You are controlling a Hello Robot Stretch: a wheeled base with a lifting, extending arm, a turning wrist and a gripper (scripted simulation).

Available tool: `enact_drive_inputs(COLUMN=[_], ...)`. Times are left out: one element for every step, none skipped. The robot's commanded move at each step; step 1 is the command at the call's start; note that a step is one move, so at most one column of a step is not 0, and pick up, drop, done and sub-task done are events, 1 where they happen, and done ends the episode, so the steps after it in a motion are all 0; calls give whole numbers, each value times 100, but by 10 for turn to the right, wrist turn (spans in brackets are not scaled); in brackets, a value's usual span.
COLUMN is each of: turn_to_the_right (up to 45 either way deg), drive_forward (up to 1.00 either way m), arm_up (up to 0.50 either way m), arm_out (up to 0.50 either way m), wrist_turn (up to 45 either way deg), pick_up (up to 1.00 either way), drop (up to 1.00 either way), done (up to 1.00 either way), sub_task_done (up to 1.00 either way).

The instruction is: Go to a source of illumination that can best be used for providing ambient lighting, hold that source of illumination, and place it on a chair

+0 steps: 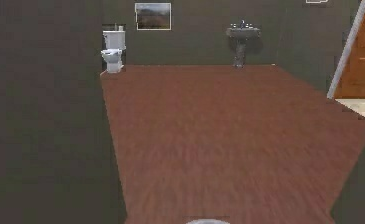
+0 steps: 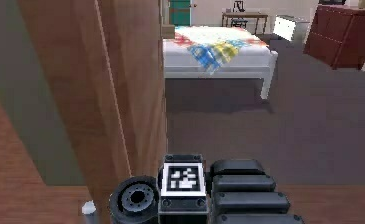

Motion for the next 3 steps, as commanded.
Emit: enact_drive_inputs(turn_to_the_right=[0,390,30], drive_forward=[15,0,0], arm_up=[0,0,0], arm_out=[0,0,0], wrist_turn=[0,0,0], pick_up=[0,0,0], drop=[0,0,0], done=[0,0,0], sub_task_done=[0,0,0])
